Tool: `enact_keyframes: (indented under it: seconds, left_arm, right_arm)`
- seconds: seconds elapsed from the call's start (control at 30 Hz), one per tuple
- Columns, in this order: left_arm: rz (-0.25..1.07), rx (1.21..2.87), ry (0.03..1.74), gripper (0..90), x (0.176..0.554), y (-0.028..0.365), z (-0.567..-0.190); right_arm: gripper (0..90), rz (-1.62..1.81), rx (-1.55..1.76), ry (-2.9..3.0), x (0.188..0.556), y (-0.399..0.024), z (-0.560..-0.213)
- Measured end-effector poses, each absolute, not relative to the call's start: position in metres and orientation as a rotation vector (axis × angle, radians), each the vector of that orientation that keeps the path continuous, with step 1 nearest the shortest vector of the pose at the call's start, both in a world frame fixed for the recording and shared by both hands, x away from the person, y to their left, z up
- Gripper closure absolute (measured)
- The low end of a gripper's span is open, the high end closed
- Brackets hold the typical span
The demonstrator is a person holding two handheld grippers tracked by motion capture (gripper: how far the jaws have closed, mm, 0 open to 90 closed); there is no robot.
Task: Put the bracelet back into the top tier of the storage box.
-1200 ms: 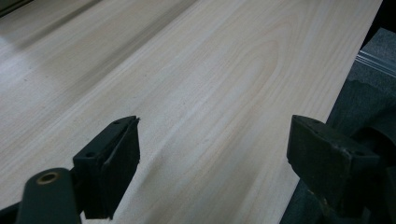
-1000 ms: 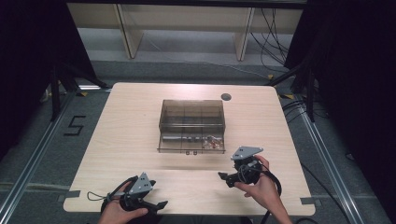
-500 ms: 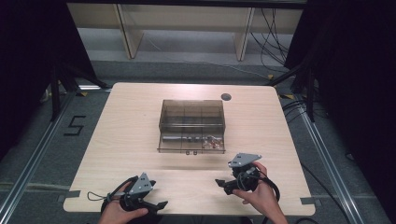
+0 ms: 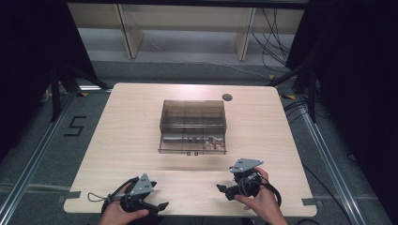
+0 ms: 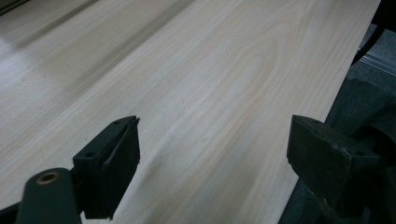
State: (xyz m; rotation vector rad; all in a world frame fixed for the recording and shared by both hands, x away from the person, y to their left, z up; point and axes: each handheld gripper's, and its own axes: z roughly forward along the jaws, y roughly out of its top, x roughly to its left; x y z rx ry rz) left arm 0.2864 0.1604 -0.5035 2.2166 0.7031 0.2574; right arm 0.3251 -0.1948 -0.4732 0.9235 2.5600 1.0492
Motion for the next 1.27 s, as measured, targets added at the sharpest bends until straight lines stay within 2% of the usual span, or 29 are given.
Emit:
enact_keyframes:
  seconds: [1.27]
  left_arm:
    - [0.248, 2.213, 0.719, 17.2, 0.286, 0.159, -0.504]
  right_arm:
    - [20.2, 1.1, 0.98, 2.559, 0.304, -0.205, -0.489]
